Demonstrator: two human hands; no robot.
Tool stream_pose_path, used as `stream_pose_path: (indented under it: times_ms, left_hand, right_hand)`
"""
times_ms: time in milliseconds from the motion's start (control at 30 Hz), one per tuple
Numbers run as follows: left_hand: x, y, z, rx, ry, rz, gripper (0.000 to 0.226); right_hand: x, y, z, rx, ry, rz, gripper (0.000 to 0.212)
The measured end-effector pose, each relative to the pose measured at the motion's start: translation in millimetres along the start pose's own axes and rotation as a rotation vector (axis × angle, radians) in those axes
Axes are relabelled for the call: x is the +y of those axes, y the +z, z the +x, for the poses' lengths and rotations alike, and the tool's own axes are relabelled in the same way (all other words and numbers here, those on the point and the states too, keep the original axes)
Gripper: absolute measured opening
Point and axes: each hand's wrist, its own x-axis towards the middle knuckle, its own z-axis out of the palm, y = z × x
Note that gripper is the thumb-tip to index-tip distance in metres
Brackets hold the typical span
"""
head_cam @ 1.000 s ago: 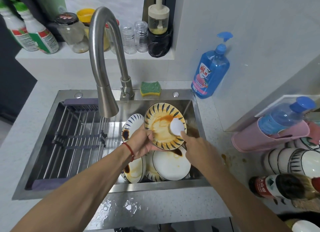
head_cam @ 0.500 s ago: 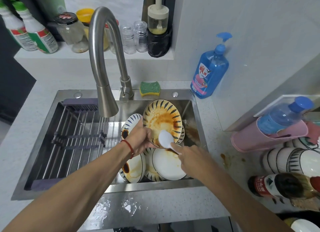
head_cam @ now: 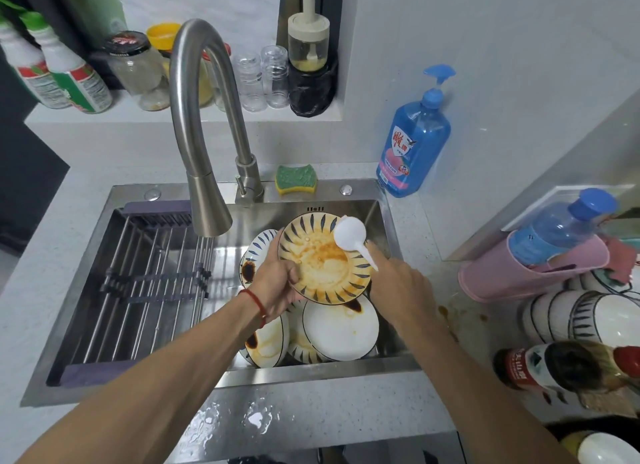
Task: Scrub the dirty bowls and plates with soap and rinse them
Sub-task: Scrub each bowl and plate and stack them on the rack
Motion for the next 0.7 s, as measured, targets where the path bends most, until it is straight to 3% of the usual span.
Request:
stream_pose_path:
  times_ms: [133,267,367,433,467,567,700]
  left_hand:
    - [6,-14,4,0.061,-0.011,-0.065,0.097]
    - [15,-24,2,0.015,-0.217,-0.12,0.078]
    - [15,-22,0,0.01,-0.336,-0.122,0.066]
    - [15,-19,0,-0.001,-0.353,-0.12,0.071]
    - [17,-17,0,-0.002,-0.357,-0.112,0.071]
    - [19,-15,6,0.038,-0.257,0.006,0.041]
    - [20,-7,8,0.002,-0.14,0.152,0.055]
  right_hand:
    - [15,18,-4,0.094,0.064,0.513,0.067]
    - [21,25,-1,0.084,-0.056,0.621,0.075]
    - [14,22,2,0.078,-0.012,0.71,0.077]
    - [10,18,3,0.066,0.027,0.734,0.07]
    - [9,16,4,0.065,0.029,0.739,0.064]
    - [7,9,8,0.071,0.057,0.77,0.052]
    - [7,6,14,0.111,0.102,0.842,0.043]
